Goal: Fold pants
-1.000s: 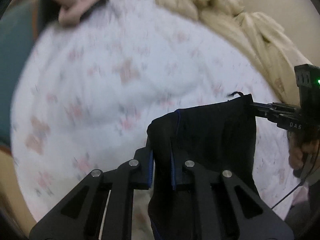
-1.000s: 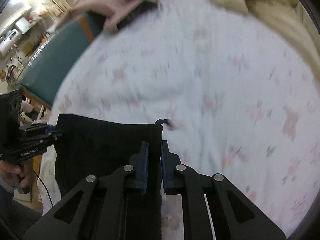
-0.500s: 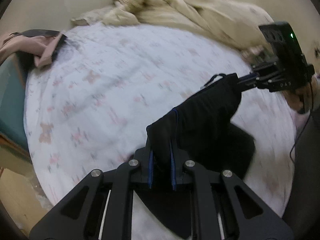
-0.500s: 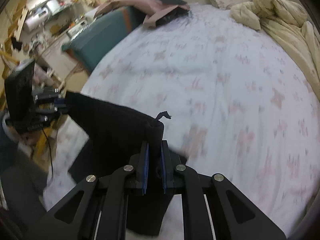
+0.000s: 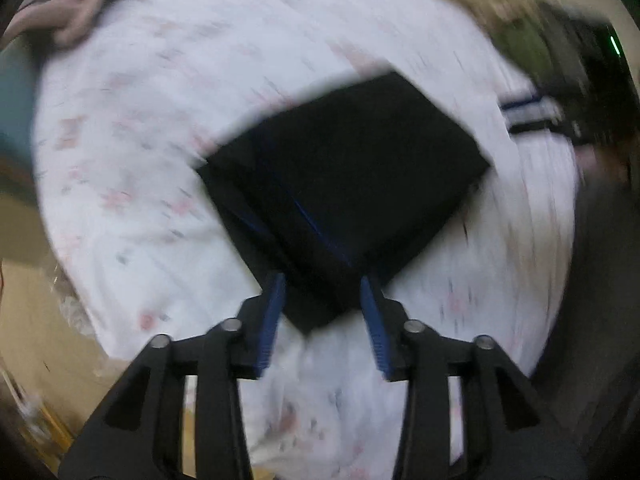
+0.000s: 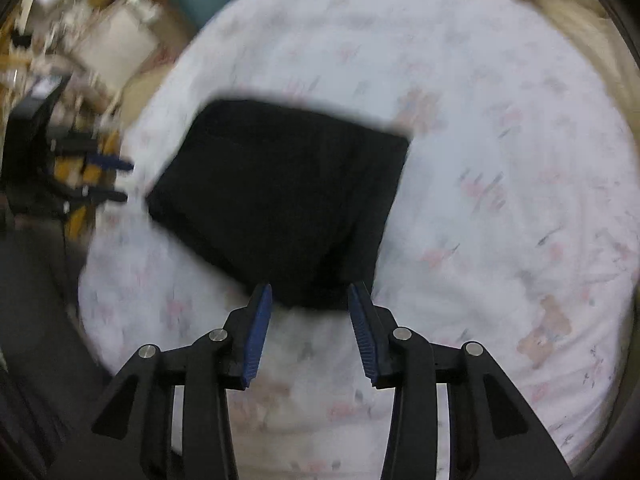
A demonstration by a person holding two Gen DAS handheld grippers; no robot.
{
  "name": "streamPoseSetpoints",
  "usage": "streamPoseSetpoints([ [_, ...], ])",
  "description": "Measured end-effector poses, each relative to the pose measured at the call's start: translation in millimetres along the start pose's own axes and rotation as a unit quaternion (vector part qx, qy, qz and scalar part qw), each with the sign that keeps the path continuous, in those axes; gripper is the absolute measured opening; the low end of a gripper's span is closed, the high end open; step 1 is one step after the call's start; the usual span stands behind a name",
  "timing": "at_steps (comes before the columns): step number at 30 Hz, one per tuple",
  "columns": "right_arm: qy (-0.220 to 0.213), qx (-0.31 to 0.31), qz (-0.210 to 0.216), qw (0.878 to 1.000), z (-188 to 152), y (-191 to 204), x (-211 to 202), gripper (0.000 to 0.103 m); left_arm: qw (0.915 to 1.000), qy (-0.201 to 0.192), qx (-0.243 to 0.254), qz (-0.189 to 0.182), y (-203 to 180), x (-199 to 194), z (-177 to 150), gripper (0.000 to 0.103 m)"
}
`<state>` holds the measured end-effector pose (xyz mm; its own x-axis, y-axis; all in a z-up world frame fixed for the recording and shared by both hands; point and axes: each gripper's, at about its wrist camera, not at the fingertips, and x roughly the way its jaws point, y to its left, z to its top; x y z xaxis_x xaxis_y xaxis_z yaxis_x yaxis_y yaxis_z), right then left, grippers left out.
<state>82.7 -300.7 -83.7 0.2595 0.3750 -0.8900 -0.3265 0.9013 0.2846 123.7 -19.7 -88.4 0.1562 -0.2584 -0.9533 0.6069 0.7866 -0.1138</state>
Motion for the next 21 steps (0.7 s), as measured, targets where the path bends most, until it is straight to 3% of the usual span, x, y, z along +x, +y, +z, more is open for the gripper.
streamPoseSetpoints([
  [2, -0.021, 0.037, 0.0, 0.999, 11, -4, 8, 0.04, 0.9967, -0.038, -0.071, 0.007, 12, 1, 11, 0.045],
  [4, -0.021, 0.047, 0.002, 0.999, 18, -1, 25, 0.027, 0.9881, -0.053, -0.144, 0.004, 16, 13, 18, 0.045],
  [5, -0.011, 0.044, 0.005, 0.999, 21, 3, 36, 0.025, 0.9844, -0.053, -0.168, -0.007, 15, 22, 19, 0.045],
  [7, 0.015, 0.031, 0.002, 0.999, 18, 9, 55, 0.025, 0.9841, -0.024, -0.175, -0.015, 8, 47, 18, 0.045],
  [9, 0.062, 0.014, -0.015, 0.998, 7, 16, 78, 0.025, 0.9861, 0.028, -0.164, 0.003, 1, 73, 7, 0.046],
  [11, 0.102, 0.009, -0.025, 0.994, -3, 13, 92, 0.024, 0.9863, 0.039, -0.16, -0.007, 2, 78, -2, 0.047],
  [13, 0.111, 0.018, -0.019, 0.993, -6, 10, 89, 0.024, 0.9855, 0.048, -0.163, -0.007, 4, 74, -4, 0.047],
  [15, 0.093, 0.038, -0.003, 0.995, -2, 5, 73, 0.024, 0.9818, 0.049, -0.183, -0.016, 14, 62, -5, 0.047],
  [18, 0.032, 0.062, 0.011, 0.998, 14, -9, 48, 0.03, 0.9769, 0.01, -0.213, -0.019, 31, 40, -2, 0.047],
  [19, 0.017, 0.073, 0.014, 0.997, 18, -15, 44, 0.039, 0.9763, -0.008, -0.216, -0.01, 37, 34, 2, 0.048],
  [21, -0.01, 0.115, 0.019, 0.993, 28, -33, 41, 0.063, 0.9729, -0.035, -0.228, 0.022, 52, 30, 10, 0.06],
])
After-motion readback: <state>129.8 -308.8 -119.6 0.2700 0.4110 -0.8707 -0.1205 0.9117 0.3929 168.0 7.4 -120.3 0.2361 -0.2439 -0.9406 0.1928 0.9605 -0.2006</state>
